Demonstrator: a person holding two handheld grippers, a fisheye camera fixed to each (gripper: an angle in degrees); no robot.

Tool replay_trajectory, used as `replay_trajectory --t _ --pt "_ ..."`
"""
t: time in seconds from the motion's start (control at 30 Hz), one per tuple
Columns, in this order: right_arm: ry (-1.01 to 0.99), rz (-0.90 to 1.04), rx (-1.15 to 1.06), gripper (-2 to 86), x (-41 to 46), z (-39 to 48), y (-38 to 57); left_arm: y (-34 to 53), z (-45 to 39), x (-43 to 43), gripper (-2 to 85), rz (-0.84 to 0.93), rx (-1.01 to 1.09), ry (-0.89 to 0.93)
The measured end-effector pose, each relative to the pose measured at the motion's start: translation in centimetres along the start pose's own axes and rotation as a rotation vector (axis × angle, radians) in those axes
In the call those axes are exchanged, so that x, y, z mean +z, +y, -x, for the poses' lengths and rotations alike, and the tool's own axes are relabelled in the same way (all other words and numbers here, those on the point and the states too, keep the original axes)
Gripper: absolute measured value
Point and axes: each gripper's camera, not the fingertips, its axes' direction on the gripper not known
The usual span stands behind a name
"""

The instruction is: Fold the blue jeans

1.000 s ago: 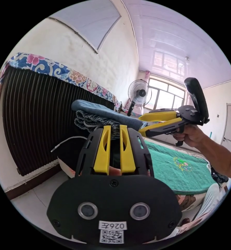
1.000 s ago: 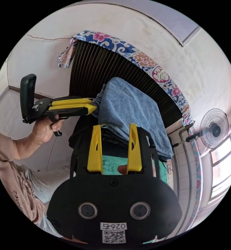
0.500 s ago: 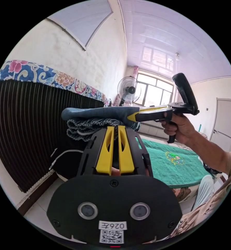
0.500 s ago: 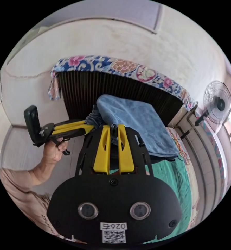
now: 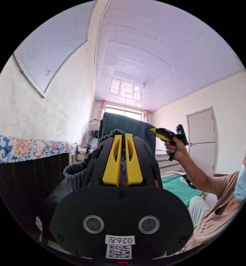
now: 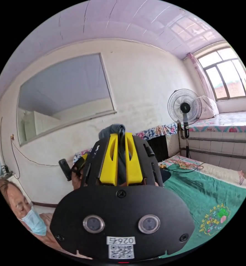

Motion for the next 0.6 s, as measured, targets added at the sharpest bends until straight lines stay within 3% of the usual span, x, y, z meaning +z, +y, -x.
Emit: replay_trajectory --t 0.23,0.43,0.6 --pt "0.128 -0.023 0.128 -0.1 -16.5 -11.5 -15.3 8.8 -1.1 14.7 -0.1 0.151 -0.234 0.538" --pt "0.276 0.029 0.374 -0.3 -20.8 -27.7 -26.2 18.3 -2.5 29.7 -0.2 0.405 -0.436 0.681" --pt "0.328 -0.001 0.468 -0.3 -18.7 -41.0 -41.7 19.3 -0.1 37.8 -0.2 0.418 -0.516 0.726"
